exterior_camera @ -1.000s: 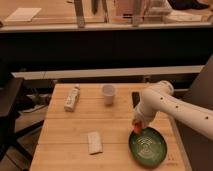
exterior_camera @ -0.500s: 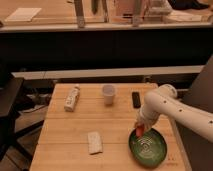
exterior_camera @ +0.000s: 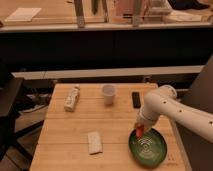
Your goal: Place the pepper in the ceramic bowl
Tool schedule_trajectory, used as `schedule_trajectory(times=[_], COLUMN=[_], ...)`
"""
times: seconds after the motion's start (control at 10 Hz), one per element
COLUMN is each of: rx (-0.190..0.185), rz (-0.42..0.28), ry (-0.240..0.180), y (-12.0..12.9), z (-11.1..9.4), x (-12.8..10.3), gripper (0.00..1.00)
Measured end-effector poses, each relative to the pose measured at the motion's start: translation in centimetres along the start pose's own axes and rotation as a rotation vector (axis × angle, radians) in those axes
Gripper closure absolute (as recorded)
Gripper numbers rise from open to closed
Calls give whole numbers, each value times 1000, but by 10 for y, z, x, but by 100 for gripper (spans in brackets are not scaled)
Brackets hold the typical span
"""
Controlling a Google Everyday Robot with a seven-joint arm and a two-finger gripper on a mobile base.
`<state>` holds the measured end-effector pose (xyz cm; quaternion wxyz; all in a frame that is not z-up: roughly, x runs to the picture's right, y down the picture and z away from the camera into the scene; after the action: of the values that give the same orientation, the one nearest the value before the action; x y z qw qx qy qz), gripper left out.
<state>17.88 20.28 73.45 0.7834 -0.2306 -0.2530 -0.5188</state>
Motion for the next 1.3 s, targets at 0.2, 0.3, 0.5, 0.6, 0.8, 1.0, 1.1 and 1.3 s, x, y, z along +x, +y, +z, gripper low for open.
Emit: schedule_trajectory(times=[0.2, 0.3, 0.5, 0.6, 0.8, 1.0, 1.1, 1.3], rx=[1, 1, 1, 1, 1, 2, 2, 2], rz=[-2, -3, -3, -3, -4, -5, -6, -6], ry=[-1, -2, -2, -3, -4, -4, -4, -5], y=[0, 0, 1, 1, 2, 2, 3, 3], z=[1, 2, 2, 3, 4, 5, 5, 6], x=[-1, -1, -1, -2, -2, -3, -3, -3], gripper=[100, 100, 95, 95, 95, 95, 95, 88])
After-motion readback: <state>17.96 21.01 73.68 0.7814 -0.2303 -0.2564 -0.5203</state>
